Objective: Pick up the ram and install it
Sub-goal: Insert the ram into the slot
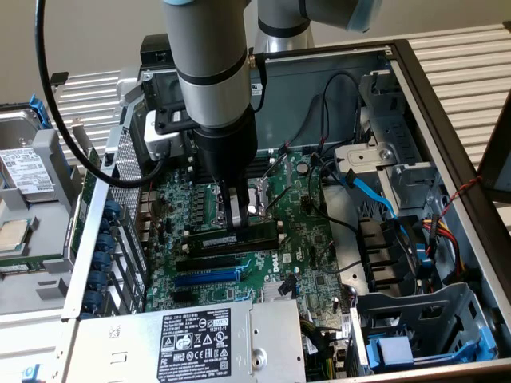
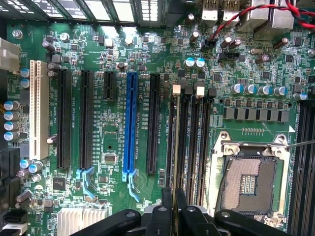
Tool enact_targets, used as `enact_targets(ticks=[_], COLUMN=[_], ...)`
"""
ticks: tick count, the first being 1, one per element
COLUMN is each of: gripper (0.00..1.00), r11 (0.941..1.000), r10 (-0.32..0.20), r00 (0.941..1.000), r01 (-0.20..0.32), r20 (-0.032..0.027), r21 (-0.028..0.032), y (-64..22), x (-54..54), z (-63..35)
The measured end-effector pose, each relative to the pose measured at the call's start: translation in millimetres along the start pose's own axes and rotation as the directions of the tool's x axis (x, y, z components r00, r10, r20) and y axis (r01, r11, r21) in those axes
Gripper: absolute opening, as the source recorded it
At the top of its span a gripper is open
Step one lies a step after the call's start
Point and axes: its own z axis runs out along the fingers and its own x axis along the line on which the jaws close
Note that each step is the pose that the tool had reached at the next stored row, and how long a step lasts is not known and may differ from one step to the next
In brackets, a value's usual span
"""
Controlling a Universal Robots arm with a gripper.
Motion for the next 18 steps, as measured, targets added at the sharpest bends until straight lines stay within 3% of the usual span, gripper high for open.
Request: enact_targets(ticks=[14, 18], gripper=[0.14, 0.22], r11=[1.0000, 1.0000], r10=[0.000, 0.000], r00=[1.0000, 1.0000], r01=[0.000, 0.000], r20=[0.0002, 0.0003], r21=[0.0000, 0.0000], y=[0.0, 0.0], x=[0.0, 0.0], z=[1.2, 1.2])
